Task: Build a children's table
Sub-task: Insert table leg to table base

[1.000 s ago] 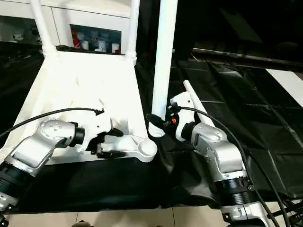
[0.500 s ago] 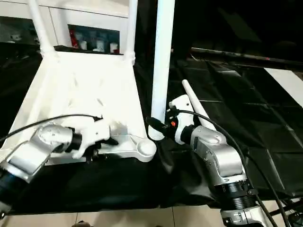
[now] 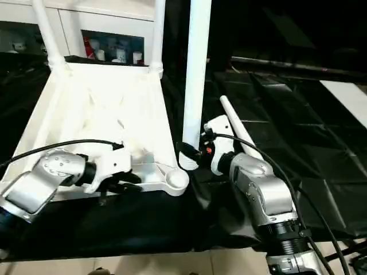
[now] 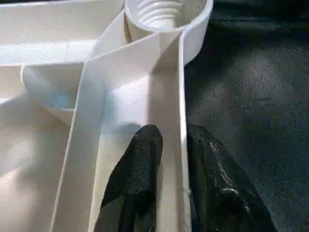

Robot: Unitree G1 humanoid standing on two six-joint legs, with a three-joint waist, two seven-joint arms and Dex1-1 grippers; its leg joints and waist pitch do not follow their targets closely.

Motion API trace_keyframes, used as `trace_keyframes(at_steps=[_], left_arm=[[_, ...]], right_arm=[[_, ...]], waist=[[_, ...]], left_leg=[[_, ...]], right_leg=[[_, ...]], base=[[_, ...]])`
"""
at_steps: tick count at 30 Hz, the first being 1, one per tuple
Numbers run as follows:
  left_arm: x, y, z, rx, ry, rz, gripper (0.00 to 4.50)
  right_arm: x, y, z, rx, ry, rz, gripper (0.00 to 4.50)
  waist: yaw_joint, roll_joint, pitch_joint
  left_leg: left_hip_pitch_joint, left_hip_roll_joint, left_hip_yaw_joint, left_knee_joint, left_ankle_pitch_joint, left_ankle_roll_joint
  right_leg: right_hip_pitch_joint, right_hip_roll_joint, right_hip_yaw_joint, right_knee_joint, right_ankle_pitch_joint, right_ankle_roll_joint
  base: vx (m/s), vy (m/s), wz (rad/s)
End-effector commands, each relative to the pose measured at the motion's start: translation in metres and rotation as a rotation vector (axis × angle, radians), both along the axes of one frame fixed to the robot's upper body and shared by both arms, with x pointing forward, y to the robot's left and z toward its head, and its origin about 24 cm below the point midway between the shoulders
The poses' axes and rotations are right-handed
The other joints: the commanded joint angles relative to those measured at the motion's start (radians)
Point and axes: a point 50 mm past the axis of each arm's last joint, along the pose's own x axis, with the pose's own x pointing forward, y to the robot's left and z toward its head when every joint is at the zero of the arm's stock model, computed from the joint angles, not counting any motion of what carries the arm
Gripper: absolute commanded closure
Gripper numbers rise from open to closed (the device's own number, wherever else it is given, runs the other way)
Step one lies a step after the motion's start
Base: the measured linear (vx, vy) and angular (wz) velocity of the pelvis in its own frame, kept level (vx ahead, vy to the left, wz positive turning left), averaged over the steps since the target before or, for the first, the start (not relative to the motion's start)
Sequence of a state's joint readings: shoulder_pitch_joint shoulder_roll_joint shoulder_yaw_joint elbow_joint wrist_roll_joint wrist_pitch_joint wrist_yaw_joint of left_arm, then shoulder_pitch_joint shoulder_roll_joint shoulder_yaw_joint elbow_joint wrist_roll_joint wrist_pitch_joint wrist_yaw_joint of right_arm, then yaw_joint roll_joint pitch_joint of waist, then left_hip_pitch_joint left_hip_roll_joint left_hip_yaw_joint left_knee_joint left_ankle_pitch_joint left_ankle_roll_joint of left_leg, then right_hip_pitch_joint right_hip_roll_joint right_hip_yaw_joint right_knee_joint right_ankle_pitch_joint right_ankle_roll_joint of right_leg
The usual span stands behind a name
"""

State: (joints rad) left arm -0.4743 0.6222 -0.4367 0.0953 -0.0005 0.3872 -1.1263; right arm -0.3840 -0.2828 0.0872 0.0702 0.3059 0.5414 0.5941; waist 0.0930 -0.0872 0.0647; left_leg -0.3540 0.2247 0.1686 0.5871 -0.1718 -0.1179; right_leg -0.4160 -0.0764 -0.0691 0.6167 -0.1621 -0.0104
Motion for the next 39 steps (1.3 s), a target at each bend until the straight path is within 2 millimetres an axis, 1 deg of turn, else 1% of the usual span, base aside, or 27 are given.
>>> trace_keyframes(at_steps=[1, 2, 3, 4, 5, 8, 9, 10, 11, 12, 13, 15, 17, 18, 19, 20, 22, 23, 24, 27, 28, 32, 33, 34, 36, 38, 39], left_arm=[[-0.001, 0.000, 0.002, 0.017, -0.004, -0.014, 3.74], [-0.001, 0.001, 0.002, 0.022, -0.002, -0.015, 3.74], [-0.001, 0.003, 0.001, 0.030, 0.002, -0.016, 3.78], [-0.001, 0.004, 0.001, 0.034, 0.004, -0.017, 3.91], [-0.001, 0.005, 0.001, 0.037, 0.005, -0.017, 4.13], [-0.001, 0.006, 0.001, 0.044, 0.009, -0.019, 4.13], [-0.001, 0.008, 0.001, 0.051, 0.013, -0.021, 4.32], [-0.001, 0.008, 0.001, 0.051, 0.013, -0.021, 4.43], [-0.001, 0.008, 0.001, 0.052, 0.014, -0.022, 4.49], [-0.001, 0.008, 0.001, 0.052, 0.015, -0.022, 4.49], [0.000, 0.008, 0.001, 0.051, 0.016, -0.022, 4.50], [0.001, 0.006, 0.001, 0.023, 0.016, -0.012, 4.50], [0.001, 0.005, 0.001, 0.013, 0.017, -0.009, 4.50], [0.002, 0.003, 0.002, -0.004, 0.013, -0.008, 4.50], [0.002, 0.003, 0.002, -0.010, 0.010, -0.010, 4.50], [0.003, 0.000, 0.003, -0.047, -0.007, -0.016, 4.50], [0.003, -0.002, 0.003, -0.079, -0.007, -0.016, 4.50], [0.002, -0.003, 0.002, -0.089, -0.008, -0.017, 4.50], [0.002, -0.002, 0.001, -0.088, -0.004, -0.016, 4.50], [0.001, 0.004, -0.003, -0.062, -0.007, 0.008, 4.50], [0.001, 0.005, -0.003, -0.059, -0.005, 0.013, 4.50], [-0.001, 0.021, -0.007, 0.019, 0.026, 0.086, 4.50], [-0.001, 0.026, -0.008, 0.055, 0.018, 0.102, 4.50], [0.000, 0.029, -0.008, 0.071, 0.016, 0.118, 4.50], [0.001, 0.036, -0.008, 0.114, 0.013, 0.169, 4.50], [0.002, 0.038, -0.008, 0.133, 0.012, 0.181, 4.50], [0.001, 0.038, -0.006, 0.137, 0.014, 0.180, 4.50]], right_arm=[[-0.002, 0.001, 0.003, -0.002, -0.022, -0.005, 2.57], [-0.002, 0.001, 0.002, 0.000, -0.021, -0.005, 2.57], [-0.003, 0.002, 0.001, 0.002, -0.020, -0.005, 2.57], [-0.003, 0.003, 0.001, 0.002, -0.020, -0.005, 2.57], [-0.003, 0.004, 0.001, 0.003, -0.020, -0.005, 2.57], [-0.004, 0.005, 0.000, 0.007, -0.019, -0.006, 2.57], [-0.004, 0.005, -0.001, 0.010, -0.018, -0.009, 2.57], [-0.004, 0.005, -0.001, 0.011, -0.018, -0.010, 2.57], [-0.004, 0.005, -0.001, 0.013, -0.018, -0.011, 2.57], [-0.004, 0.006, 0.000, 0.015, -0.019, -0.012, 2.57], [-0.004, 0.006, 0.000, 0.016, -0.019, -0.013, 2.57], [-0.003, 0.006, 0.000, 0.016, -0.021, -0.012, 2.57], [-0.003, 0.006, 0.001, 0.015, -0.022, -0.012, 2.57], [-0.003, 0.005, 0.001, 0.014, -0.024, -0.011, 2.57], [-0.002, 0.005, 0.001, 0.014, -0.024, -0.011, 2.57], [-0.001, 0.004, 0.002, 0.014, -0.026, -0.011, 2.57], [0.000, 0.004, 0.003, 0.015, -0.028, -0.010, 2.57], [0.000, 0.004, 0.004, 0.015, -0.029, -0.011, 2.57], [0.001, 0.004, 0.004, 0.016, -0.030, -0.011, 2.57], [0.002, 0.005, 0.005, 0.027, -0.032, -0.012, 2.57], [0.002, 0.005, 0.005, 0.027, -0.032, -0.012, 2.57], [0.003, 0.007, 0.006, 0.027, -0.034, -0.005, 2.57], [0.003, 0.007, 0.006, 0.027, -0.034, -0.004, 2.57], [0.003, 0.007, 0.006, 0.026, -0.034, -0.003, 2.57], [0.004, 0.007, 0.006, 0.024, -0.034, -0.001, 2.57], [0.004, 0.007, 0.006, 0.024, -0.034, 0.000, 2.57], [0.005, 0.007, 0.007, 0.025, -0.035, 0.001, 2.57]], waist=[[0.003, 0.034, -0.070], [0.005, 0.041, -0.070], [0.006, 0.045, -0.070], [0.005, 0.042, -0.069], [0.006, 0.050, -0.070], [0.007, 0.055, -0.069], [0.007, 0.061, -0.068], [0.007, 0.060, -0.069], [0.008, 0.063, -0.069], [0.007, 0.063, -0.069], [0.008, 0.066, -0.070], [0.007, 0.067, -0.071], [0.007, 0.067, -0.072], [0.006, 0.063, -0.072], [0.008, 0.066, -0.072], [0.007, 0.063, -0.072], [0.011, 0.062, -0.072], [0.011, 0.059, -0.072], [0.013, 0.060, -0.073], [0.014, 0.059, -0.074], [0.013, 0.060, -0.074], [0.011, 0.058, -0.072], [0.007, 0.056, -0.070], [0.007, 0.056, -0.070], [0.000, 0.053, -0.066], [-0.003, 0.055, -0.065], [-0.005, 0.053, -0.065]], left_leg=[[0.007, -0.001, 0.003, -0.074, -0.288, -0.048], [0.008, -0.001, 0.001, -0.074, -0.288, -0.049], [0.007, -0.002, 0.001, -0.074, -0.287, -0.045], [0.006, -0.002, 0.003, -0.074, -0.289, -0.043], [0.007, -0.003, 0.002, -0.074, -0.293, -0.043], [0.007, -0.003, 0.001, -0.075, -0.293, -0.041], [0.007, -0.004, 0.001, -0.074, -0.302, -0.041], [0.008, -0.004, 0.001, -0.074, -0.305, -0.040], [0.008, -0.005, 0.001, -0.074, -0.305, -0.040], [0.008, -0.005, 0.001, -0.074, -0.306, -0.039], [0.009, -0.004, 0.001, -0.074, -0.305, -0.038], [0.008, -0.004, 0.001, -0.075, -0.297, -0.039], [0.008, -0.004, 0.001, -0.075, -0.294, -0.039], [0.007, -0.004, 0.002, -0.074, -0.290, -0.037], [0.009, -0.004, 0.002, -0.074, -0.295, -0.036], [0.008, -0.003, 0.002, -0.074, -0.294, -0.035], [0.007, -0.004, 0.003, -0.073, -0.286, -0.033], [0.007, -0.003, 0.003, -0.074, -0.287, -0.032], [0.007, -0.003, 0.003, -0.073, -0.283, -0.032], [0.005, -0.003, 0.003, -0.074, -0.266, -0.031], [0.006, -0.003, 0.003, -0.074, -0.263, -0.030], [0.007, -0.002, 0.004, -0.075, -0.271, -0.031], [0.006, -0.004, 0.003, -0.075, -0.282, -0.030], [0.006, -0.004, 0.003, -0.075, -0.282, -0.030], [0.007, -0.005, 0.003, -0.076, -0.302, -0.029], [0.008, -0.007, 0.001, -0.076, -0.315, -0.028], [0.006, -0.007, -0.001, -0.075, -0.320, -0.028]], right_leg=[[0.052, -0.047, 0.041, -0.071, -0.276, -0.150], [0.053, -0.048, 0.040, -0.070, -0.278, -0.151], [0.054, -0.048, 0.041, -0.070, -0.287, -0.151], [0.053, -0.047, 0.041, -0.074, -0.299, -0.147], [0.054, -0.047, 0.041, -0.075, -0.308, -0.143], [0.053, -0.047, 0.040, -0.075, -0.321, -0.144], [0.052, -0.048, 0.041, -0.078, -0.339, -0.141], [0.052, -0.048, 0.040, -0.079, -0.349, -0.138], [0.052, -0.048, 0.040, -0.080, -0.357, -0.134], [0.051, -0.047, 0.040, -0.081, -0.362, -0.132], [0.051, -0.048, 0.040, -0.081, -0.363, -0.131], [0.051, -0.047, 0.040, -0.079, -0.342, -0.136], [0.052, -0.046, 0.040, -0.077, -0.330, -0.139], [0.052, -0.046, 0.040, -0.077, -0.321, -0.142], [0.051, -0.047, 0.040, -0.077, -0.329, -0.142], [0.051, -0.047, 0.040, -0.078, -0.330, -0.141], [0.052, -0.049, 0.041, -0.079, -0.341, -0.134], [0.051, -0.048, 0.040, -0.080, -0.345, -0.132], [0.052, -0.049, 0.040, -0.079, -0.346, -0.130], [0.053, -0.049, 0.041, -0.076, -0.325, -0.131], [0.051, -0.048, 0.041, -0.075, -0.315, -0.133], [0.051, -0.047, 0.041, -0.074, -0.321, -0.135], [0.051, -0.048, 0.041, -0.077, -0.350, -0.127], [0.051, -0.048, 0.041, -0.077, -0.350, -0.127], [0.048, -0.048, 0.040, -0.085, -0.416, -0.107], [0.046, -0.050, 0.037, -0.092, -0.472, -0.090], [0.048, -0.052, 0.035, -0.096, -0.515, -0.071]], base=[[0.000, 0.000, 0.00], [0.000, 0.000, 0.00], [0.000, 0.000, 0.00], [0.000, 0.000, 0.00], [0.000, 0.000, 0.00], [0.000, 0.000, 0.00], [0.000, 0.000, 0.00], [0.000, 0.000, 0.00], [0.000, 0.000, 0.00], [0.000, 0.000, 0.00], [0.000, 0.000, 0.00], [0.000, 0.000, 0.00], [0.000, 0.000, 0.00], [0.000, 0.000, 0.00], [0.000, 0.000, 0.00], [0.000, 0.000, 0.00], [0.000, 0.000, 0.00], [0.000, 0.000, 0.00], [0.000, 0.000, 0.00], [0.000, 0.000, 0.00], [0.000, 0.000, 0.00], [0.000, 0.000, 0.00], [0.000, 0.000, 0.00], [0.000, 0.000, 0.00], [0.000, 0.000, 0.00], [0.000, 0.000, 0.00], [0.000, 0.000, 0.00]])
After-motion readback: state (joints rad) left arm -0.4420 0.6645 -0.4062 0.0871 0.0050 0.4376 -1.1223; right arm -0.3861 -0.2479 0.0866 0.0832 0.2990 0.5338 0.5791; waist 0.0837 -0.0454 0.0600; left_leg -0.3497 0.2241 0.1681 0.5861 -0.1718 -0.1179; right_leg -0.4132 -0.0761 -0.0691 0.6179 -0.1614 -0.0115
